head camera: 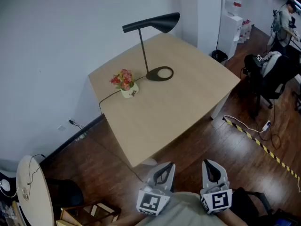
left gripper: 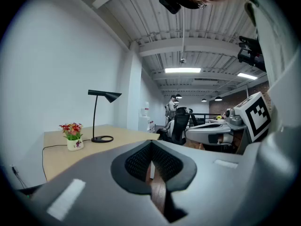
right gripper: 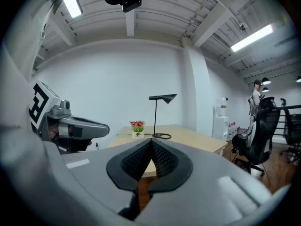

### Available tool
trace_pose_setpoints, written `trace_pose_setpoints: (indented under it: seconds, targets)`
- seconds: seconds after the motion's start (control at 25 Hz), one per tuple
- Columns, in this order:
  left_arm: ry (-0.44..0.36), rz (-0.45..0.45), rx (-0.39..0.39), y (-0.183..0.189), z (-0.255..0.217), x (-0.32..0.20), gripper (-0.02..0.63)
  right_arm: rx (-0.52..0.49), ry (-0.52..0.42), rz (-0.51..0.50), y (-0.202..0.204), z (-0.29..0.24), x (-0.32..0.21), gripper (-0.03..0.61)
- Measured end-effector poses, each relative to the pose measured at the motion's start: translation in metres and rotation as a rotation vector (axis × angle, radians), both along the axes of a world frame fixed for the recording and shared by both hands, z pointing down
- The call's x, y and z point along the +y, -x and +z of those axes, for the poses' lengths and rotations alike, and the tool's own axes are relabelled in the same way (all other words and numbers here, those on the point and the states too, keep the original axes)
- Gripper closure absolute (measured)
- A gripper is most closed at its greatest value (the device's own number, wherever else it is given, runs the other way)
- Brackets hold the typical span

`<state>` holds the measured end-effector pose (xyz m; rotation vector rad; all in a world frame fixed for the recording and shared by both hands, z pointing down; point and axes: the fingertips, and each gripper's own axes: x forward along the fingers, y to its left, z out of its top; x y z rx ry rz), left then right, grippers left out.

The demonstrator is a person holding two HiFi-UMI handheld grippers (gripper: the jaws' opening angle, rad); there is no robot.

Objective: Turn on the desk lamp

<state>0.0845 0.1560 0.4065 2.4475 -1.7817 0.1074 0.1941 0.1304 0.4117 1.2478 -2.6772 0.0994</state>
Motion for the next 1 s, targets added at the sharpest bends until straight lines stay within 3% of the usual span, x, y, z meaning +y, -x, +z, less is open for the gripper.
trace_pose_setpoints:
  seconds: [0.44,0.76,1.0]
  targets:
    - [-0.011,0.007,0.044,0.091,-0.001,-0.048,0.615,0.035,-0.028,0.032,0.088,-0.014,-0.047,0.581]
    - [-0.02,-0.078,0.074,0.146,-0.005,-0.083,0.615,0.041,-0.07,0.043,0.121,-0.028,-0.089,0.581]
    - [-0.048,-0.144,0.058,0.173,-0.01,-0.121,0.615,0.036,-0.089,-0.008,0.147,-0.034,-0.132,0.581]
